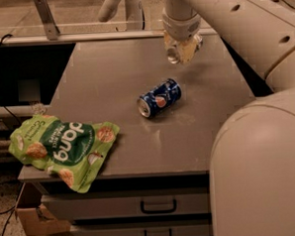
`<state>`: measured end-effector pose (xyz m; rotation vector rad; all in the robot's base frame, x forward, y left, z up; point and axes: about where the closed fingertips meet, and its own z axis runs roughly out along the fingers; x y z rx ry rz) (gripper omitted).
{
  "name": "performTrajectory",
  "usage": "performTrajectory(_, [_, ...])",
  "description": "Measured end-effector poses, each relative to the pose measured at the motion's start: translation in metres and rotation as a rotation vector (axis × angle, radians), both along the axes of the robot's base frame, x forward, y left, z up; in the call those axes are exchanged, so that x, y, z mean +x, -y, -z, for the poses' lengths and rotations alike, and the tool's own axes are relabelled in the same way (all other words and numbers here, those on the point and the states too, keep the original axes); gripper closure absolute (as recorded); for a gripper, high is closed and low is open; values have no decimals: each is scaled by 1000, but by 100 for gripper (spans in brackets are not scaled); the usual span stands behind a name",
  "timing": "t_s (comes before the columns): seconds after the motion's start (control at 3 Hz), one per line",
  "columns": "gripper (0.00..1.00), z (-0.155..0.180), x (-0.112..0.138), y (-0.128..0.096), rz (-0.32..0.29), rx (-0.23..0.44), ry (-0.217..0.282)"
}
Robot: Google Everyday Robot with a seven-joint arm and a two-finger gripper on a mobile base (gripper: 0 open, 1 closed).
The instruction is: Pick redbull can
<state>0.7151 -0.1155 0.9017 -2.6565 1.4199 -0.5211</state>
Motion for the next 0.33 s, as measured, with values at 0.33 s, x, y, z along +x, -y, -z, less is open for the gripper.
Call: performTrajectory(0.33, [100, -20, -10, -4, 18, 7, 2])
